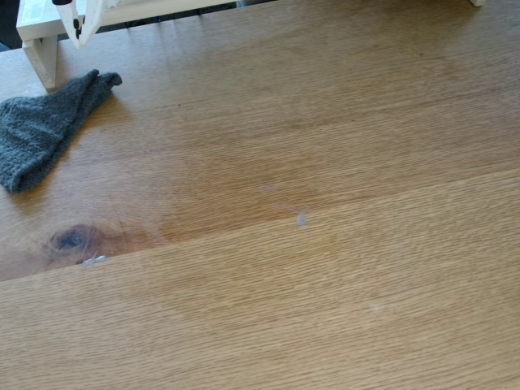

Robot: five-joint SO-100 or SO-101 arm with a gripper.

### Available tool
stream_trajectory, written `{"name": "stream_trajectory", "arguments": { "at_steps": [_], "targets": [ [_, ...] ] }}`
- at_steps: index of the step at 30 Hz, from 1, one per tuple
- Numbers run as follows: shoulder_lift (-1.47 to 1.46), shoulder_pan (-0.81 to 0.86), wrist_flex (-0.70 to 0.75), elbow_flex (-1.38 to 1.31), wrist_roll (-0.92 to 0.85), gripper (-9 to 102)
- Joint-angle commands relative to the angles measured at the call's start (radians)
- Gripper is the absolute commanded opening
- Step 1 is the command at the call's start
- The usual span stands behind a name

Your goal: Clean the area in front of the robot

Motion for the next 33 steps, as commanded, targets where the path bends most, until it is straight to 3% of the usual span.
{"name": "stream_trajectory", "arguments": {
  "at_steps": [1, 11, 18, 21, 26, 30, 33],
  "targets": [
    [0.003, 0.003, -0.005, 0.094, 0.006, 0],
    [0.003, -0.143, -0.069, 0.084, -0.109, 6],
    [-0.025, -0.319, -0.192, -0.006, -0.193, 11],
    [-0.262, -0.344, -0.347, -0.110, -0.178, 11],
    [-0.824, -0.206, -0.479, -0.430, -0.103, 23],
    [-1.180, 0.043, -0.522, -0.701, -0.055, 37],
    [-1.388, 0.253, -0.518, -0.864, -0.048, 42]
  ]
}}
